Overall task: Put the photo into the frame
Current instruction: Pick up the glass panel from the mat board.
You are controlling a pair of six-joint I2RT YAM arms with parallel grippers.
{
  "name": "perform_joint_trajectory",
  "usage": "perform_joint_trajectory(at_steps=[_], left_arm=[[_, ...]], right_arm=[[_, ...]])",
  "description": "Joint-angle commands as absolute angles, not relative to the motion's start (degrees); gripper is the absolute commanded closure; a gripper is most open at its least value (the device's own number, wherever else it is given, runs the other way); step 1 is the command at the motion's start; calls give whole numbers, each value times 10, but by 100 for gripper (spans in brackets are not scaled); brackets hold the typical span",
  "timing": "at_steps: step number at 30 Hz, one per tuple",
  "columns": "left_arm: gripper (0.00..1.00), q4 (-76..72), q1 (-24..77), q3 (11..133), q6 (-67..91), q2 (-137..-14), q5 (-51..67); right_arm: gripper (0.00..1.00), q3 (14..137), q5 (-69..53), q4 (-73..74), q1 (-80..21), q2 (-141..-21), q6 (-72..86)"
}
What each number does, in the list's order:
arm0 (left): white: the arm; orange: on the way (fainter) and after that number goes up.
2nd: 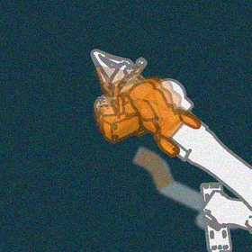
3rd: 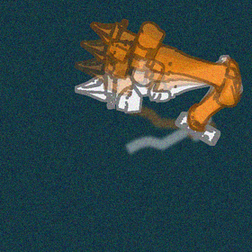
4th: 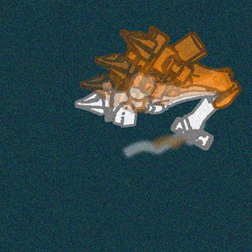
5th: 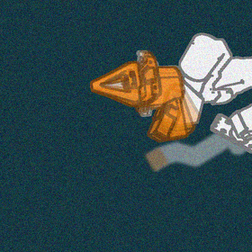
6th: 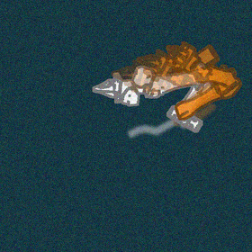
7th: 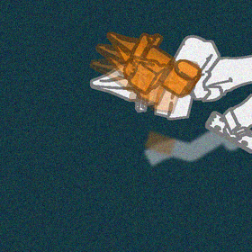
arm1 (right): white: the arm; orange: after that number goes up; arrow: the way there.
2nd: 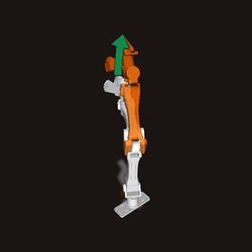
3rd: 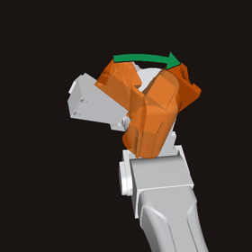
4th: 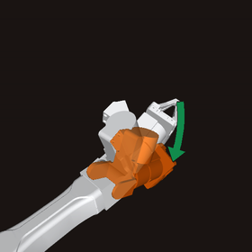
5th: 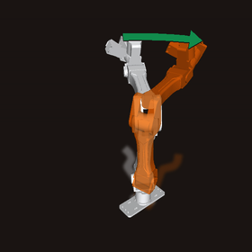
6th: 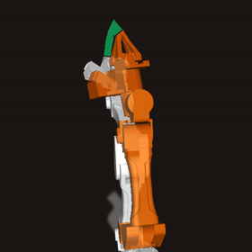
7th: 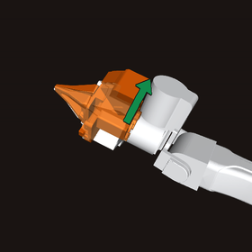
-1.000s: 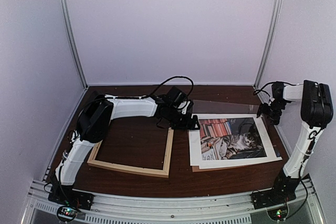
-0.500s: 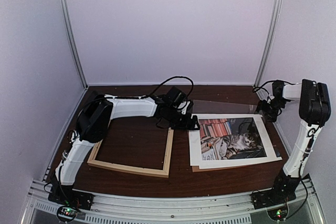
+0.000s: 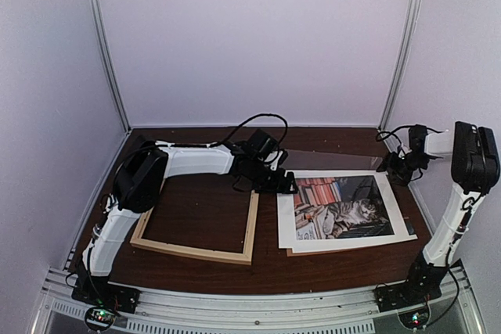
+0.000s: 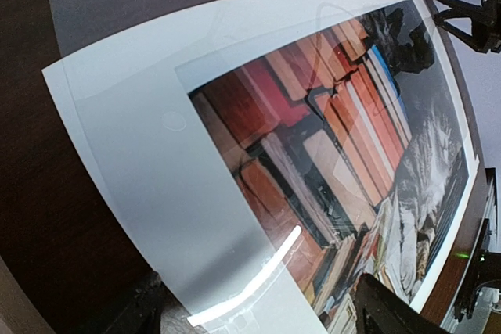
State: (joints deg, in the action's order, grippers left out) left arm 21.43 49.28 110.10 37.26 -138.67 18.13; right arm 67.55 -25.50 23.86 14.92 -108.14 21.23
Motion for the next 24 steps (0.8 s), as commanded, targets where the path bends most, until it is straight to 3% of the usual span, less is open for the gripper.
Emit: perform_joint_trajectory(at_steps=[1, 13, 24], left_arm=[[15, 268, 486, 1074, 386, -1386, 163], [15, 268, 486, 1064, 389, -1383, 159], [14, 268, 486, 1042, 386, -1366, 140]], right_arm=[[26, 651, -288, 247, 148, -1053, 219], [27, 643, -288, 253, 149, -1031, 214], [19, 718, -246, 245, 148, -1079, 193]])
